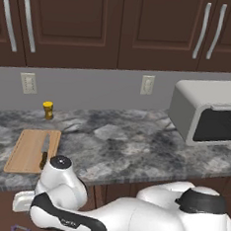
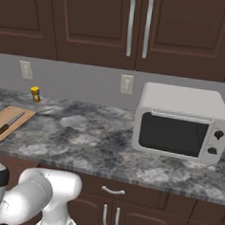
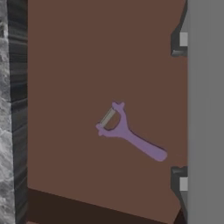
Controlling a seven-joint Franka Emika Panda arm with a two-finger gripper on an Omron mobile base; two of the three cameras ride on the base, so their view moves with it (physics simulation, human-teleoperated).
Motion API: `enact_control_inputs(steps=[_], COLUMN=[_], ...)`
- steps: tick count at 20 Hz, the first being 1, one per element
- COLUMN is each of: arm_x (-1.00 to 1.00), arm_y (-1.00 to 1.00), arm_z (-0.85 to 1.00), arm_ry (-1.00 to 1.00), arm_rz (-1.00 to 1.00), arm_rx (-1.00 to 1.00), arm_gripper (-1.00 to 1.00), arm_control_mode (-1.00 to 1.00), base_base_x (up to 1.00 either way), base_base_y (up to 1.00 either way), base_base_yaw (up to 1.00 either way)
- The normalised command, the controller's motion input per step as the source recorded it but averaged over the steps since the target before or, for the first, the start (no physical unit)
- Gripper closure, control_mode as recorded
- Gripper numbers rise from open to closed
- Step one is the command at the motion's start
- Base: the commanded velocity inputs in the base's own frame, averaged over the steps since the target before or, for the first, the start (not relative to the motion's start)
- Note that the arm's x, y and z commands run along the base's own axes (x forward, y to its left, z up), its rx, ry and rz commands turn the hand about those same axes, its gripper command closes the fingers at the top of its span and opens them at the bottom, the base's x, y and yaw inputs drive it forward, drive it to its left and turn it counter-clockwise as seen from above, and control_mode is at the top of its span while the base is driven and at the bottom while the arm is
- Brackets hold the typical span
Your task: Open the drawer on the left and place the cutting tools on the cutting board.
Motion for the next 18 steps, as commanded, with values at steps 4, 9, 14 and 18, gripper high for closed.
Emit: enact_control_inputs(steps=[4, 9, 14, 18], arm_x=[0.0, 0.0, 0.01, 0.0], arm_y=[0.29, 0.41, 0.38, 0.28], arm_z=[-0.34, -0.25, -0.13, -0.01], arm_ry=[0.04, 0.05, 0.03, 0.0], arm_rz=[0.0, -0.02, -0.03, -0.02], arm_rx=[-0.01, -0.01, -0.01, 0.0], arm_gripper=[-1.0, -1.0, -1.0, -1.0], arm_control_mode=[-1.0, -1.0, -1.0, -1.0], base_base_x=[0.0, 0.0, 0.0, 0.0], base_base_y=[0.0, 0.0, 0.0, 0.0], base_base_yaw=[0.0, 0.0, 0.0, 0.0])
